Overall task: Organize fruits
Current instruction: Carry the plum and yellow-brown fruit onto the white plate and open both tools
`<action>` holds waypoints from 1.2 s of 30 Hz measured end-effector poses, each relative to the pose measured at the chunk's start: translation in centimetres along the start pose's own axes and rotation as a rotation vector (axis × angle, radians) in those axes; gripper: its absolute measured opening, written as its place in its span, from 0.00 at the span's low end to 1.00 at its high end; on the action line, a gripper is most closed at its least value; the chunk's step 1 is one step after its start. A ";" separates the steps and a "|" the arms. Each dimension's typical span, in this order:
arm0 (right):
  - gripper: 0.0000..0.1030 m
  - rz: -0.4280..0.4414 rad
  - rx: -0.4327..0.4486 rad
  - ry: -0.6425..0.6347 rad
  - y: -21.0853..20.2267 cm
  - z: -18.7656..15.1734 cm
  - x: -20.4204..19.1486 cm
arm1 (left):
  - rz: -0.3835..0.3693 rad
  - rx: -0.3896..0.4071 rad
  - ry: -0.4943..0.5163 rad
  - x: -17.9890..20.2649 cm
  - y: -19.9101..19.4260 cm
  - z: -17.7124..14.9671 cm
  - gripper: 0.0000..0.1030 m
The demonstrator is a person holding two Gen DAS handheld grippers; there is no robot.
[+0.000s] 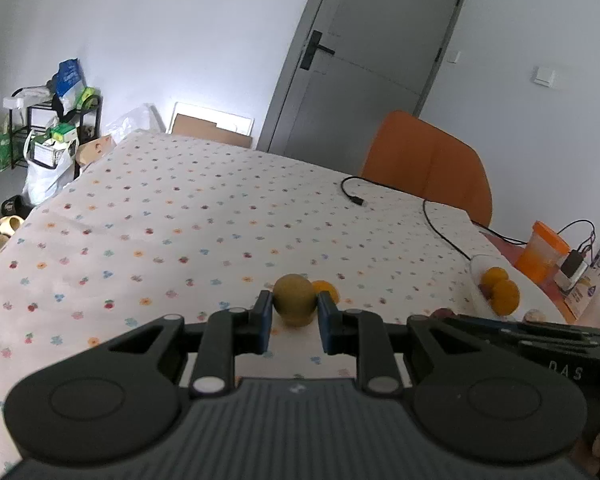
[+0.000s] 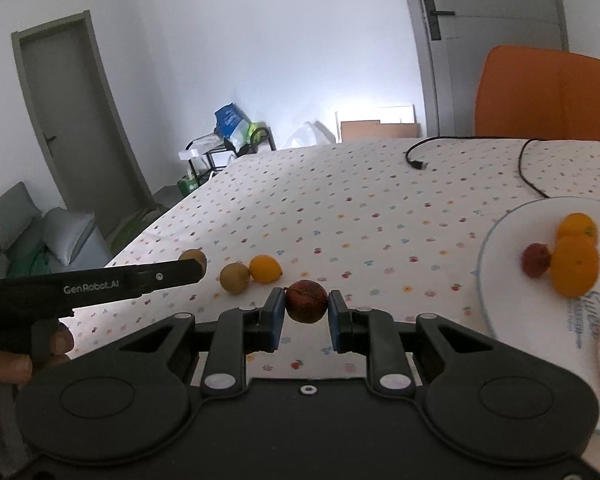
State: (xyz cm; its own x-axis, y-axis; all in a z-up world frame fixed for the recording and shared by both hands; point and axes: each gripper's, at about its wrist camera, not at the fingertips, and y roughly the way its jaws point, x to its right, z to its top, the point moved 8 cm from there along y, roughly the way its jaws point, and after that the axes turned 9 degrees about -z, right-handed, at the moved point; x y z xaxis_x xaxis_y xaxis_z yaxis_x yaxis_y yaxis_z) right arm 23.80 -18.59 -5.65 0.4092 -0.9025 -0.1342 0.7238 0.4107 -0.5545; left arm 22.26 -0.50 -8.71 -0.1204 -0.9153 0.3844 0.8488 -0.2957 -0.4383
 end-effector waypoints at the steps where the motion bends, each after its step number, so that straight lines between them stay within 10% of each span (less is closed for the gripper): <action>1: 0.21 -0.004 0.005 0.004 -0.3 0.1 0.3 | -0.004 0.001 0.004 0.3 0.0 0.1 0.22; 36: 0.21 -0.209 0.125 0.174 -7.7 -0.5 12.8 | -0.173 -0.055 0.159 12.8 4.1 -1.3 0.22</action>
State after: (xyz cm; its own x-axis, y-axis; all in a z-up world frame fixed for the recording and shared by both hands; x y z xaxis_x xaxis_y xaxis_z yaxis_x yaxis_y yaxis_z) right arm 23.20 -33.35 -3.53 0.1506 -0.9734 -0.1725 0.8494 0.2167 -0.4812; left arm 23.56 -13.81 -6.60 -0.3449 -0.8798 0.3271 0.7797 -0.4625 -0.4221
